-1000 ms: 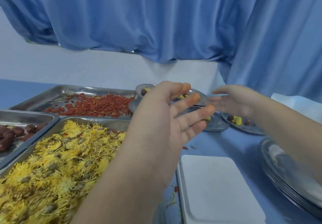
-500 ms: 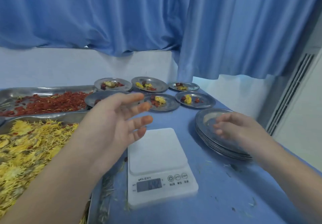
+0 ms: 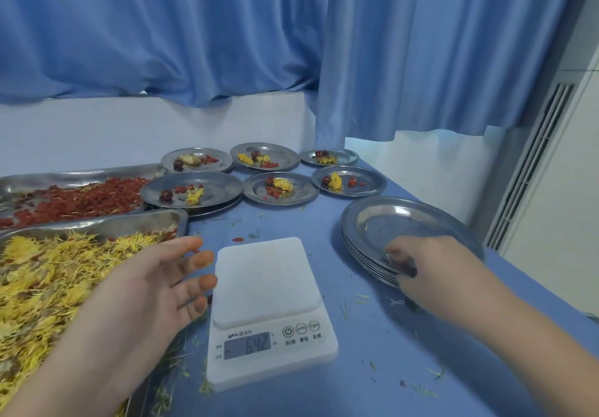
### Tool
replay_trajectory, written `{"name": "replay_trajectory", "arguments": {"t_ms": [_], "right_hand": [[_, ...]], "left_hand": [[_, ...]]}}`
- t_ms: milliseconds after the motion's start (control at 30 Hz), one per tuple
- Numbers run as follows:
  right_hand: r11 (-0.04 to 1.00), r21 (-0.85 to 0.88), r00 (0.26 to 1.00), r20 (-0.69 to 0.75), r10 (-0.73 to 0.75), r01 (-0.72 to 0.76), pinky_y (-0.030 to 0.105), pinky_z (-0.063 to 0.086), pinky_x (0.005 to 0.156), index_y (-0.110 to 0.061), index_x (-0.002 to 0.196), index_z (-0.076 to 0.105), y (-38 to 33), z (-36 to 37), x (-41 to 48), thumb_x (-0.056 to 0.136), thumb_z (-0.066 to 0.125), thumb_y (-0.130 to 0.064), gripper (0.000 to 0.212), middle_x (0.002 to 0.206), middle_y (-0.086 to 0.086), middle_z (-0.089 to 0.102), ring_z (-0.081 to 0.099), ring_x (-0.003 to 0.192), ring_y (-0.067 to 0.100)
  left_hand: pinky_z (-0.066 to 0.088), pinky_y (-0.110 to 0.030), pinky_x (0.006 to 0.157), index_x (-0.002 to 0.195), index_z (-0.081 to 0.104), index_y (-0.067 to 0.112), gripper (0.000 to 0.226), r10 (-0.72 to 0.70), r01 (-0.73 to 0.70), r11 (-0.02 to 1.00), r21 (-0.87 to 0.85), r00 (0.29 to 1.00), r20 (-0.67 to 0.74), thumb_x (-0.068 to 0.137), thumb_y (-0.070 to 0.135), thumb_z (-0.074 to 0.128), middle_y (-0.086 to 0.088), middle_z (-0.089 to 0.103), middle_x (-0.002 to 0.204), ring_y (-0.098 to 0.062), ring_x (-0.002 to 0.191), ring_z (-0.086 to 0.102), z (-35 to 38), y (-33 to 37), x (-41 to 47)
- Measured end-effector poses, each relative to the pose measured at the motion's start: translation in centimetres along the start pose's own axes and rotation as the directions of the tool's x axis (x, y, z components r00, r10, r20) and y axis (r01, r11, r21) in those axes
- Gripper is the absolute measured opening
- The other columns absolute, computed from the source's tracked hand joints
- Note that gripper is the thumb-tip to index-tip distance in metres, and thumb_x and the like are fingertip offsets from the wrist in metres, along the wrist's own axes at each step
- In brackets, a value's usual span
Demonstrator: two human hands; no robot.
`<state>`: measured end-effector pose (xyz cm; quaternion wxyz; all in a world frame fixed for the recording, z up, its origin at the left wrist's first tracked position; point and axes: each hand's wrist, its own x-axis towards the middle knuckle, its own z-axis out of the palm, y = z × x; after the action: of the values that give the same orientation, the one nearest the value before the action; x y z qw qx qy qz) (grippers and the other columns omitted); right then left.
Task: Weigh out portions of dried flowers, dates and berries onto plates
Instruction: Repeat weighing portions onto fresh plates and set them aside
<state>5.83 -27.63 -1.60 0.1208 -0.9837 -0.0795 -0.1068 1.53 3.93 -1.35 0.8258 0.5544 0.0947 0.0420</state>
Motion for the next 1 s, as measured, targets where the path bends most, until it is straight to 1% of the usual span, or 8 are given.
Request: {"name": "replay_trajectory", "arguments": {"t_ms": [200,267,333,433,567,667,767,1000], "right_hand": [[0.989,0.126,0.976,-0.211,-0.05,0.078,0.031,0.049,0.069,-0.023,0.09,0.071,-0.2,-0.4,-0.2,0.078,0.076,-0.028,0.014,0.074,-0.014,0.061,0.058,0.072,0.009],[0.984,0.116,0.968,-0.225,-0.107,0.136,0.034,0.048,0.067,-0.026,0.083,0.071,-0.3,-0.4,-0.3,0.081,0.073,-0.032,0.007,0.071,-0.013,0.055,0.054,0.069,0.009],[0.98,0.005,0.946,-0.262,-0.189,0.197,0.037,0.048,0.061,-0.019,0.073,0.069,-0.3,-0.4,-0.5,0.084,0.071,-0.023,0.013,0.067,-0.007,0.051,0.052,0.067,0.017],[0.946,-0.124,0.82,-0.474,-0.321,0.298,0.034,0.048,0.054,-0.009,0.071,0.073,-0.6,-0.5,-0.4,0.08,0.073,-0.005,0.01,0.064,0.002,0.056,0.053,0.062,0.03],[0.856,-0.242,0.589,-0.639,-0.495,0.457,0.037,0.044,0.055,-0.012,0.084,0.078,-2.9,-0.1,-0.6,0.083,0.061,-0.01,0.017,0.066,0.002,0.062,0.052,0.056,0.03],[0.802,-0.33,0.491,-0.655,-0.574,0.497,0.037,0.038,0.057,-0.017,0.081,0.078,-5.5,0.6,-0.8,0.079,0.07,-0.011,0.011,0.067,-0.002,0.065,0.051,0.058,0.028],[0.729,-0.369,0.452,-0.6,-0.66,0.576,0.037,0.038,0.053,-0.015,0.076,0.075,-7.6,1.8,-0.8,0.079,0.073,-0.012,0.006,0.066,-0.001,0.062,0.048,0.057,0.026],[0.683,-0.421,0.508,-0.461,-0.727,0.596,0.033,0.037,0.047,-0.018,0.071,0.071,-9.1,4.8,-0.7,0.067,0.078,-0.006,0.015,0.063,-0.001,0.056,0.045,0.053,0.023]], "left_hand": [[0.044,-0.036,0.062,0.105,0.066,0.014,0.022,0.009,-0.008,1.0,-0.023,1.0,0.02,0.089,0.024,0.055,-0.005,0.07,0.078,-0.02,0.059,0.066,-0.3,0.1,-0.1],[0.044,-0.036,0.062,0.105,0.066,0.015,0.022,0.008,-0.007,1.0,-0.03,1.0,0.02,0.089,0.024,0.055,-0.005,0.069,0.078,-0.02,0.059,0.066,-0.3,0.2,-0.1],[0.044,-0.035,0.061,0.106,0.065,0.014,0.022,0.007,-0.006,0.999,-0.039,1.0,0.023,0.088,0.024,0.055,-0.005,0.069,0.077,-0.019,0.059,0.065,-0.3,0.3,-0.2],[0.044,-0.033,0.061,0.106,0.064,0.015,0.021,0.012,-0.011,0.999,-0.049,1.0,0.022,0.089,0.024,0.055,-0.004,0.068,0.077,-0.018,0.059,0.065,-0.3,0.5,-0.2],[0.045,-0.032,0.063,0.105,0.063,0.018,0.018,0.034,-0.035,0.997,-0.072,0.999,-0.009,0.09,0.024,0.055,-0.001,0.068,0.077,-0.016,0.06,0.065,-0.7,1.0,-0.4],[0.045,-0.03,0.063,0.101,0.062,0.018,0.014,0.047,-0.052,0.994,-0.098,0.998,-0.053,0.09,0.022,0.054,0.0,0.067,0.075,-0.015,0.06,0.064,-0.9,1.4,-0.6],[0.044,-0.029,0.063,0.096,0.063,0.018,0.011,0.059,-0.071,0.989,-0.127,0.994,-0.097,0.092,0.02,0.052,0.0,0.064,0.075,-0.014,0.059,0.061,-1.0,1.6,-0.6],[0.044,-0.026,0.06,0.095,0.061,0.019,0.009,0.071,-0.095,0.986,-0.135,0.983,-0.172,0.093,0.018,0.052,0.002,0.061,0.077,-0.012,0.059,0.057,-1.2,1.8,-0.5]]}}
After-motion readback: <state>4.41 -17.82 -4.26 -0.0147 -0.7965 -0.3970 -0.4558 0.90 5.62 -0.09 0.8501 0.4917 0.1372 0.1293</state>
